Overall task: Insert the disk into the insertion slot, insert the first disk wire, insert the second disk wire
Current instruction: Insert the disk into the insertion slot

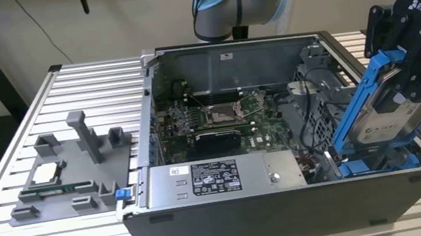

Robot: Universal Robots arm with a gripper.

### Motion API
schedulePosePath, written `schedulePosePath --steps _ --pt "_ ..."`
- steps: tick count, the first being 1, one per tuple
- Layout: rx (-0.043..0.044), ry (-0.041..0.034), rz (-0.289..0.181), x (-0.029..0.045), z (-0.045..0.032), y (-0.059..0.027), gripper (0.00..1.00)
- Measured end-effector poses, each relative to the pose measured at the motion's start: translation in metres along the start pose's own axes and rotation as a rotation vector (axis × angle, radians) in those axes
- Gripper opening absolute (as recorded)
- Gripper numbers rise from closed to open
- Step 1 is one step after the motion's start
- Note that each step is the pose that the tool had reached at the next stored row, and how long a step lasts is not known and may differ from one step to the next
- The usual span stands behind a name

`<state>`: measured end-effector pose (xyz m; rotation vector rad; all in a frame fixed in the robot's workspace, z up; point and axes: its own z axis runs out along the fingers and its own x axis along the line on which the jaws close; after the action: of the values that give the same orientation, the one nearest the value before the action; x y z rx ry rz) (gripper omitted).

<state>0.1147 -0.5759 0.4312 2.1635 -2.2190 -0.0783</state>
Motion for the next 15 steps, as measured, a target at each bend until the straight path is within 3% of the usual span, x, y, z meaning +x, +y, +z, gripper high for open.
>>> schedulePosePath --steps 4,15 --pt "-0.0002 -0.0074 -0.001 0.0 0.0045 -0.0018 0.0" --pt "-0.0005 -0.0159 -0.001 0.0004 0.0228 -0.0066 0.0"
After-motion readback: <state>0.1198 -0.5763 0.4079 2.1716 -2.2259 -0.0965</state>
